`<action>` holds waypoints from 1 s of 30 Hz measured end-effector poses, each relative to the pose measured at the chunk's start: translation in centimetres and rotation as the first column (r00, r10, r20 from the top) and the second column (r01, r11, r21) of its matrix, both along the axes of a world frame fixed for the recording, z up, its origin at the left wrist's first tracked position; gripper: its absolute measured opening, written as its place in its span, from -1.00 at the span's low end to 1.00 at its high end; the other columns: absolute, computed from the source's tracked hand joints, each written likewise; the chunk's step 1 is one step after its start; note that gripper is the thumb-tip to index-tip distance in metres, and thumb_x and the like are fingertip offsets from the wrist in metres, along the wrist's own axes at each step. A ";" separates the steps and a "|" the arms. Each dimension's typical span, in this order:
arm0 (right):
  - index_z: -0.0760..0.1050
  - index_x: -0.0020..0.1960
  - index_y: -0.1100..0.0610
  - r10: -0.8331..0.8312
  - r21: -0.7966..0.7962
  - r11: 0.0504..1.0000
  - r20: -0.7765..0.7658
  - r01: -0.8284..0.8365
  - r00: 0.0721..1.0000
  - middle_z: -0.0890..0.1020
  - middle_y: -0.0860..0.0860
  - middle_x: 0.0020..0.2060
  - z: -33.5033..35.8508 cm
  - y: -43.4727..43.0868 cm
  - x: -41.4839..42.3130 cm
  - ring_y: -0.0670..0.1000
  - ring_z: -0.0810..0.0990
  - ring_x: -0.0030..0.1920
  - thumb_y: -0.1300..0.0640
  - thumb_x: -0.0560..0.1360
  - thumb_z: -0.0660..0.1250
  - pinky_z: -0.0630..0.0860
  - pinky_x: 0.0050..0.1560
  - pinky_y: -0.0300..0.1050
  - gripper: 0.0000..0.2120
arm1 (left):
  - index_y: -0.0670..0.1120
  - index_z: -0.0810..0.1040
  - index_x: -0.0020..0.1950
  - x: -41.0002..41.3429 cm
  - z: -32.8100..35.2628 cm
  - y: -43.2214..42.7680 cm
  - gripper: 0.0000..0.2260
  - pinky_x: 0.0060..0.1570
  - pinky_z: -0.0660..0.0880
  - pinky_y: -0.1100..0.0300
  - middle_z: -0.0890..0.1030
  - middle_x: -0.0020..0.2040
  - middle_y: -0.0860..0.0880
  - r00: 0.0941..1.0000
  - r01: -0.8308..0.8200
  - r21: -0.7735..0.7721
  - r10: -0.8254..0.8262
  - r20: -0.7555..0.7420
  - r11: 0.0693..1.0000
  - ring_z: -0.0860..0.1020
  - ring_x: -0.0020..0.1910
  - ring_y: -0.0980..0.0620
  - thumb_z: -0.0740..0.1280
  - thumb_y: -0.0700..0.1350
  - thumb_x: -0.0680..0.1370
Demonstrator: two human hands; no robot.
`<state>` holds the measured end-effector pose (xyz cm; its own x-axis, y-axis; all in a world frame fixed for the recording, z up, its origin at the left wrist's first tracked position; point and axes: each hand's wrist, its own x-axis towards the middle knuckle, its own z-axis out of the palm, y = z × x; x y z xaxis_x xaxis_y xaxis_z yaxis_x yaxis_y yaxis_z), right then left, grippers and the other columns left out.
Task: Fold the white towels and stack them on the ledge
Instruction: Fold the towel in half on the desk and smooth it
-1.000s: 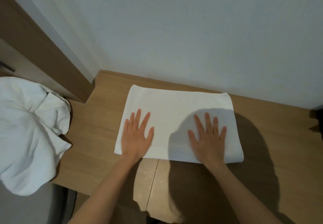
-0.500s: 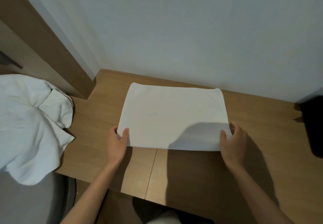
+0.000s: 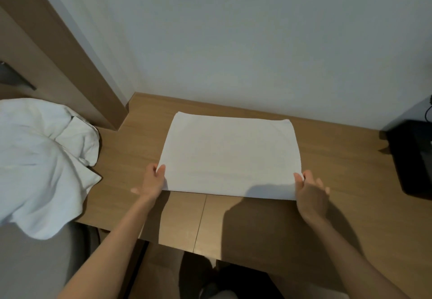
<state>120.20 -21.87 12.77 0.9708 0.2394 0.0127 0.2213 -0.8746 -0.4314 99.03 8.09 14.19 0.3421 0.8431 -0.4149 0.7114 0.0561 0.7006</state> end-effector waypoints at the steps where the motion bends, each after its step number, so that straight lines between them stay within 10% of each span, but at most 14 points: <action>1: 0.51 -0.02 0.28 0.040 -0.036 0.999 0.083 -0.037 0.996 0.55 0.22 -0.28 0.0 -0.1 -0.2 0.17 0.46 -0.25 0.11 0.61 0.20 0.40 -0.05 0.07 -0.76 | -0.12 0.39 0.06 -0.5 -0.1 -0.3 -0.81 0.01 0.24 0.10 0.47 -0.07 -0.05 0.991 0.106 0.152 -0.091 -0.097 0.983 0.43 -0.05 -0.02 0.13 -0.01 0.65; 6: 0.47 0.05 0.31 0.124 -0.148 0.984 0.184 -0.097 0.975 0.54 0.22 -0.31 1.1 0.2 -1.3 0.17 0.47 -0.30 0.21 0.56 0.30 0.39 -0.22 -0.01 -0.84 | -0.10 0.40 0.04 -1.8 0.2 -1.9 -0.83 -0.03 0.17 0.10 0.52 -0.09 -0.08 0.904 0.363 0.510 -0.163 -0.395 0.780 0.44 -0.11 -0.05 0.16 0.00 0.62; 12: 0.42 0.35 0.26 0.250 -0.131 0.965 0.221 -0.225 0.943 0.50 0.27 0.21 2.7 3.0 -2.1 0.25 0.47 0.19 0.31 0.55 0.25 0.40 0.21 0.09 -0.64 | -0.10 0.20 0.47 1.1 2.1 -4.1 -0.52 0.24 0.22 0.09 0.37 0.32 -0.13 0.814 0.563 0.605 -0.254 -0.522 0.563 0.36 0.26 -0.07 0.27 -0.12 0.58; 18: -0.26 0.55 0.04 0.428 -0.367 0.819 -0.119 -0.440 0.896 -0.23 0.03 0.54 0.8 11.9 -6.1 0.09 -0.25 0.54 -0.12 0.64 -0.17 -0.37 0.44 0.06 -0.44 | -0.02 -0.17 0.57 8.4 0.7 -10.5 -0.50 0.49 -0.27 -0.05 -0.16 0.58 -0.02 0.710 0.699 0.398 -0.510 -0.485 0.595 -0.19 0.55 -0.02 -0.11 0.06 0.67; 30: -0.34 0.49 -0.21 0.419 -0.381 0.821 -0.102 -0.425 0.902 -0.25 -0.04 0.54 -0.7 6.7 -3.5 0.10 -0.19 0.55 -0.36 0.47 -0.26 -0.25 0.48 0.20 -0.35 | 0.13 -0.23 0.54 3.3 -2.2 -6.5 -0.49 0.46 -0.33 0.05 -0.24 0.56 0.04 0.725 0.676 0.429 -0.434 -0.535 0.600 -0.28 0.52 0.03 -0.20 0.18 0.61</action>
<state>116.66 -15.19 12.02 0.7732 0.6085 -0.1787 0.6039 -0.7925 -0.0854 102.33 1.58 11.99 0.7616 0.6361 -0.1237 0.6480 -0.7460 0.1538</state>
